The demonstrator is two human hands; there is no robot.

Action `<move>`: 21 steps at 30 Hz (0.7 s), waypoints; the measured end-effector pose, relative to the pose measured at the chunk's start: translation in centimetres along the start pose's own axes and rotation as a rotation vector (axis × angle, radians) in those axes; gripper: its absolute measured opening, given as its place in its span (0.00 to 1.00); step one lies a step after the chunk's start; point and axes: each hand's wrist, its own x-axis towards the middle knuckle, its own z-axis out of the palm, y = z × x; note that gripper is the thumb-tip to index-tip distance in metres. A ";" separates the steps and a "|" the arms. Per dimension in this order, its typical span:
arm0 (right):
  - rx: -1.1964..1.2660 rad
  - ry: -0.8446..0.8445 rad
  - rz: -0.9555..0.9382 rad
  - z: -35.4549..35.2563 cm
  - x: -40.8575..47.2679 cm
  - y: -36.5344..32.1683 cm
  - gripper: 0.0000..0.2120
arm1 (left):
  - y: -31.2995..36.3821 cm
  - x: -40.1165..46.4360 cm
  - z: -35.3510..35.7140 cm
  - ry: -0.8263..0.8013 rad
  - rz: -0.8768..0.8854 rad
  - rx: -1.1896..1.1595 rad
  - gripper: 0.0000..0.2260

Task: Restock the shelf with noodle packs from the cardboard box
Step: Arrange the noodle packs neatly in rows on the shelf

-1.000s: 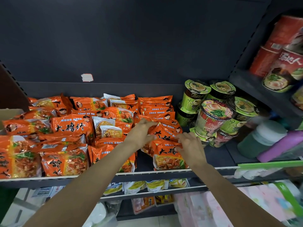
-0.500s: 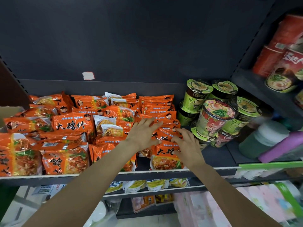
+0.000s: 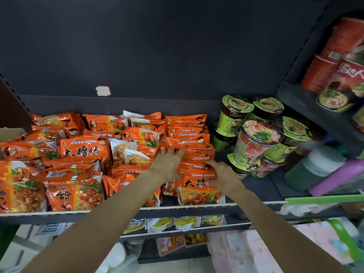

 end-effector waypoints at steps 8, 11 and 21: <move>0.012 0.229 -0.086 0.2 -0.1 0.6 0.24 | 0.1 -0.3 1.2 0.177 0.095 -0.182 0.27; -0.051 0.166 -0.042 0.3 0.2 0.4 0.28 | -0.1 0.4 0.5 0.158 0.064 -0.010 0.30; -0.496 0.137 -0.247 1.0 1.7 -0.4 0.50 | -1.1 1.2 0.2 0.016 0.130 0.047 0.39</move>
